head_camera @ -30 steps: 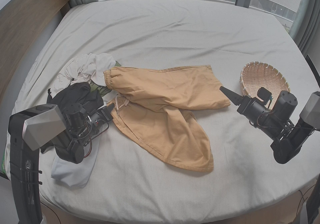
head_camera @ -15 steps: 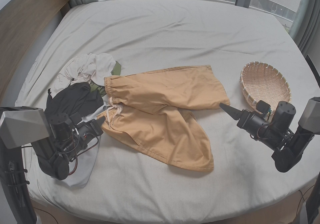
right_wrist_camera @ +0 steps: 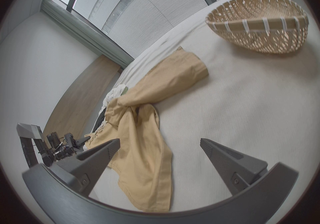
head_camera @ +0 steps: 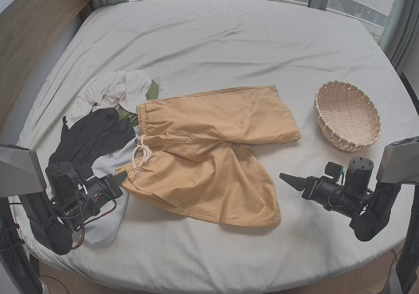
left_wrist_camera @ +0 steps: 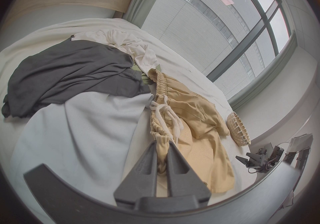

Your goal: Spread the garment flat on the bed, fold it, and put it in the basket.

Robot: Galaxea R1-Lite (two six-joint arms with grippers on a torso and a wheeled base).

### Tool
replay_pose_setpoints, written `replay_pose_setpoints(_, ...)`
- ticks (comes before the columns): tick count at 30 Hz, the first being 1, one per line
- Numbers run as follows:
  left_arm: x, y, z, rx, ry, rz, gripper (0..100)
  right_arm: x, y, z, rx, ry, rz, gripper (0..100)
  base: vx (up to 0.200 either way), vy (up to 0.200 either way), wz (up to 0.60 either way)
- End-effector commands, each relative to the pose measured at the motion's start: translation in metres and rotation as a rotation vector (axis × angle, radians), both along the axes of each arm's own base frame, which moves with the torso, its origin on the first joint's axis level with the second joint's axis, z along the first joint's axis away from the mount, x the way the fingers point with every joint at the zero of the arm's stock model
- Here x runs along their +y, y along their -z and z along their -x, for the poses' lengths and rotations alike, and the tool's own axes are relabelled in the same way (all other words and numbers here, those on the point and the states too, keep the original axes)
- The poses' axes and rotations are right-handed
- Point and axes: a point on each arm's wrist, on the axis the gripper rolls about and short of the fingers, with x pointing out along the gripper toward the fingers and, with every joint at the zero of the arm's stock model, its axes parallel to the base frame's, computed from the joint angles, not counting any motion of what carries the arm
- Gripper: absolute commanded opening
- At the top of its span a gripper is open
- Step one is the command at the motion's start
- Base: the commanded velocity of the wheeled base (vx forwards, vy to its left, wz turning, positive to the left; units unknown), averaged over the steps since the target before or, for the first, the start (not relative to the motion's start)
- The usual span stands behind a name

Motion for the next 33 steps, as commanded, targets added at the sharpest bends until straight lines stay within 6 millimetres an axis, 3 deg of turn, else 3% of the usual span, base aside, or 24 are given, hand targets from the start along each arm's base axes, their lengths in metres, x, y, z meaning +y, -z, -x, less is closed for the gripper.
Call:
replay_pose_setpoints(1, 0.001, -0.003, 0.012, 0.013, 0.004, -0.001, 0, 0.004, 0.009, 0.003, 0.036, -0.017, 0.008, 100, 0.0, 0.0, 0.0)
replay_pose_setpoints(8, 0.003, 0.004, 0.024, 0.068, 0.001, -0.01, 0, 0.015, 0.012, 0.004, 0.041, -0.049, 0.006, 100, 0.0, 0.0, 0.0)
replay_pose_setpoints(22, 0.003, 0.003, 0.019, 0.053, -0.002, -0.006, 0, 0.018, 0.034, -0.001, 0.097, -0.053, 0.021, 100, 0.0, 0.0, 0.0)
replay_pose_setpoints(33, 0.002, 0.003, 0.02, 0.053, 0.0, -0.003, 0, 0.039, 0.007, -0.046, -0.093, -0.061, -0.069, 100, 0.0, 0.0, 0.0)
